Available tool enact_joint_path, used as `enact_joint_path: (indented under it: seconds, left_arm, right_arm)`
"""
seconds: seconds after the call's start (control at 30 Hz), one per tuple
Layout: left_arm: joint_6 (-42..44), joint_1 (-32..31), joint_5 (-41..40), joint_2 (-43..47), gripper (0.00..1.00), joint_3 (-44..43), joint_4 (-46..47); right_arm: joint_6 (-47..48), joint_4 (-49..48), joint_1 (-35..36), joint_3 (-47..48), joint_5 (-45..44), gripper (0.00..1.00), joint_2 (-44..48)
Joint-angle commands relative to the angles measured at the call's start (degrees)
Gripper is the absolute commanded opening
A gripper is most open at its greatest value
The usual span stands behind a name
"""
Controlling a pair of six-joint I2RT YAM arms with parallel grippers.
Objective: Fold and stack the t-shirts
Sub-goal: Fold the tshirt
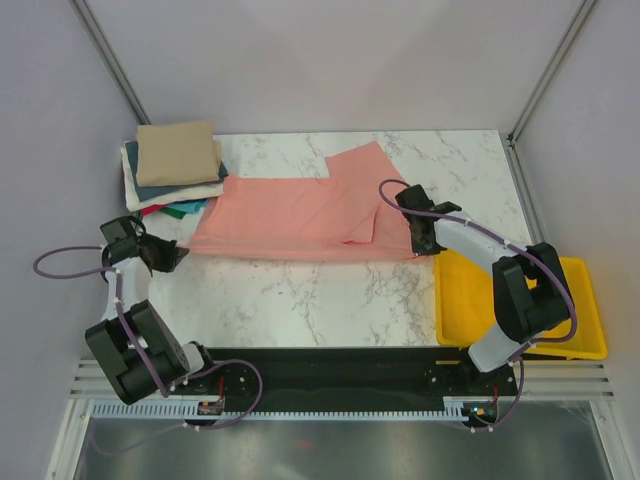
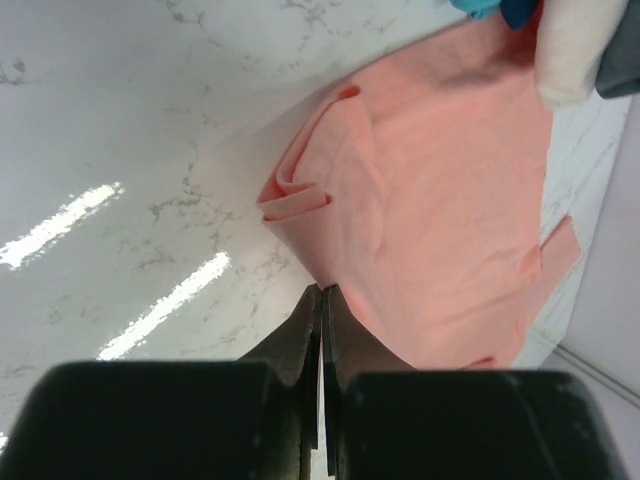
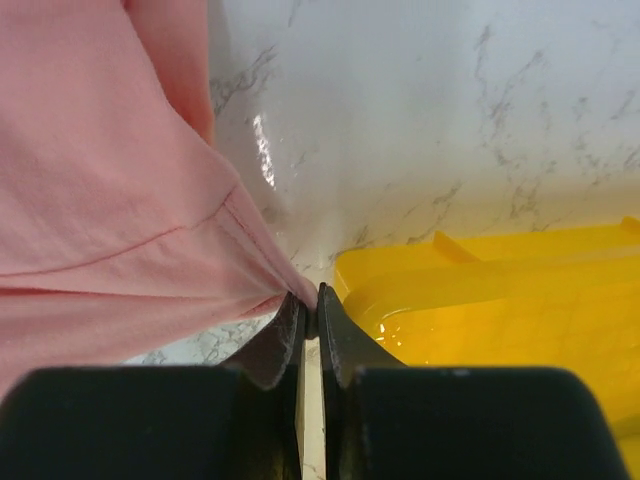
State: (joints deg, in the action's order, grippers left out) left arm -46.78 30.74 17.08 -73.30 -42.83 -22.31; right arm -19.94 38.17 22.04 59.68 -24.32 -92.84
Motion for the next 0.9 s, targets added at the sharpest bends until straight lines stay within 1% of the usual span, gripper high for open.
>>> enact_joint_path:
  seconds: [0.0,0.13,0.17,0.23,0.27,0.33,0.43,0.47,0.5,0.53,0.57,0.6,0.63,0.67,0.7,0.73,0.83,0.87]
  left_arm:
    - [2.9,1.7,1.8,4.0,0.02,0.6,1.9]
    - [3.8,1.7,2.3,8.9,0.02,0.6,-0.6]
    - [4.2,1.7,2.6,9.7,0.02,0.6,-1.7]
    - [4.3,1.7,3.7,12.0,0.02,1.8,-2.7]
    - [4.3,1.7,3.9,12.5,0.02,2.3,-3.1]
    - [4.5,1.7,4.3,13.4,0.02,4.1,-4.3]
    - [4.5,1.8,5.7,15.1,0.02,7.0,-5.0]
    - [4.3,1.7,6.4,15.7,0.02,8.0,-5.2]
    - [4.1,1.7,8.1,16.3,0.02,8.9,-5.1]
    - [4.0,1.7,8.8,17.7,0.04,10.6,-5.2]
    - [3.9,1.8,9.2,18.4,0.06,11.3,-5.2]
    - [4.1,1.8,9.5,19.1,0.09,11.6,-5.4]
    - [4.3,1.8,9.5,19.6,0.18,11.7,-6.3]
    - [5.1,1.8,9.7,20.2,0.24,11.4,-7.0]
    - [5.6,1.8,10.2,20.4,0.29,10.1,-7.9]
    - [6.2,1.7,10.8,20.6,0.41,9.3,-9.2]
    - [8.0,1.8,12.3,21.9,0.62,6.5,-10.6]
    - [9.2,1.8,12.4,22.2,0.64,5.7,-11.0]
  right_arm:
    - [0.3,5.1,-0.9,3.6,-14.0,0.08,2.7]
    - [-0.5,4.6,-0.9,5.1,-18.5,0.0,9.7]
    - [-0.6,3.2,-0.8,4.7,-18.5,0.0,13.3]
    - [-0.5,0.6,-0.9,1.3,-17.0,0.0,16.6]
    - [0.0,-2.1,-0.9,-0.3,-15.9,0.02,18.6]
    - [-0.5,-2.7,-0.9,-3.5,-13.4,0.04,18.0]
    - [-4.0,0.7,-0.9,-4.7,-12.4,0.14,13.6]
    - [-4.0,0.4,-0.9,-5.3,-10.2,0.22,13.0]
    - [-4.4,0.0,-0.9,-6.5,-9.2,0.31,13.2]
    - [-4.7,-0.4,-0.8,-7.0,-8.0,0.43,13.6]
    - [-5.1,-0.7,-0.9,-7.4,-6.5,0.65,15.0]
    - [-5.6,-0.7,-0.8,-7.6,-6.6,0.73,15.6]
    - [-6.8,-0.6,-0.9,-7.6,-7.1,0.82,16.2]
    - [-7.0,-0.4,-0.9,-7.3,-7.2,0.91,17.8]
    - [-7.1,-0.3,-0.8,-6.9,-7.7,0.92,18.6]
    - [-7.1,0.1,-0.8,-6.6,-7.6,0.93,19.3]
    - [-7.1,0.1,-0.9,-4.3,-6.6,0.93,21.6]
    - [-6.7,-0.3,-0.9,-3.1,-5.7,0.93,22.2]
